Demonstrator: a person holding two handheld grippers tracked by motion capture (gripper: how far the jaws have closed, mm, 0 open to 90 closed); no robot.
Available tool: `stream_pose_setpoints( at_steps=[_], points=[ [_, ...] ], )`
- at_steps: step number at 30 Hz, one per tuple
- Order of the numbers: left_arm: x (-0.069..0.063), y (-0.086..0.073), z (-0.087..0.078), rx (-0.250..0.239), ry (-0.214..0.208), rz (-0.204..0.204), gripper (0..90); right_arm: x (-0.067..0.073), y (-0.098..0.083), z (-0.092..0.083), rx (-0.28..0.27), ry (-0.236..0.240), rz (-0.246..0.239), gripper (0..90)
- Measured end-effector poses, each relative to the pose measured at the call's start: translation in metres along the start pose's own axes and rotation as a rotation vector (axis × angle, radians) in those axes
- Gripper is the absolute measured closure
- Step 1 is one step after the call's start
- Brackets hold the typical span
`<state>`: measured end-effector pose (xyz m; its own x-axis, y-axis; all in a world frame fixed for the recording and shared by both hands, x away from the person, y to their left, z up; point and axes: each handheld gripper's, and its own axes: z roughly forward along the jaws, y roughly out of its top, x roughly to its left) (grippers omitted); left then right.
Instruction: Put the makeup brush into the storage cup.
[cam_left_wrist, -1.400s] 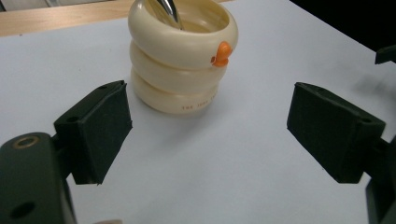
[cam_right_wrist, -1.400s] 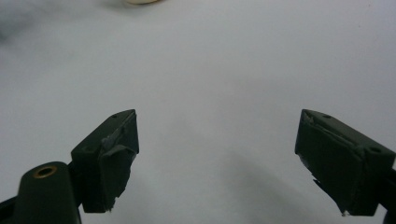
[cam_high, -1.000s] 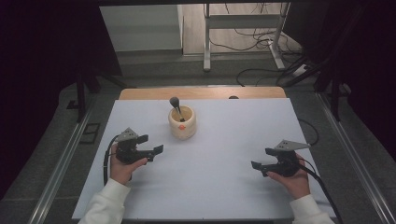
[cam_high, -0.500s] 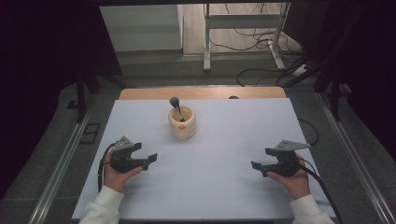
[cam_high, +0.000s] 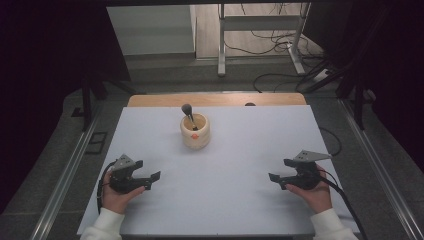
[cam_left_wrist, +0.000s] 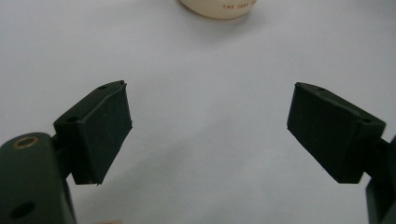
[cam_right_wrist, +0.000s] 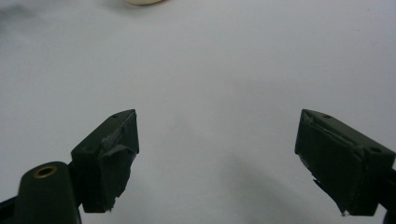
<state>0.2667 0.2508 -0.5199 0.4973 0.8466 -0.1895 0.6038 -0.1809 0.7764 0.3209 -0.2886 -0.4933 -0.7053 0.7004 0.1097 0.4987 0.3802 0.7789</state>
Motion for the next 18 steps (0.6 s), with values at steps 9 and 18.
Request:
stream_pose_setpoints(
  at_steps=[9, 18],
  points=[
    [0.0008, 0.0007, 0.0007, -0.003, 0.005, -0.006, 14.2, 0.0, -0.0003, 0.0016, 0.006, 0.002, -0.001, 14.3],
    [0.0002, 0.0019, -0.0003, -0.009, 0.003, -0.001, 14.3, 0.0002, -0.0007, 0.0024, 0.009, 0.003, -0.004, 14.3]
  ],
)
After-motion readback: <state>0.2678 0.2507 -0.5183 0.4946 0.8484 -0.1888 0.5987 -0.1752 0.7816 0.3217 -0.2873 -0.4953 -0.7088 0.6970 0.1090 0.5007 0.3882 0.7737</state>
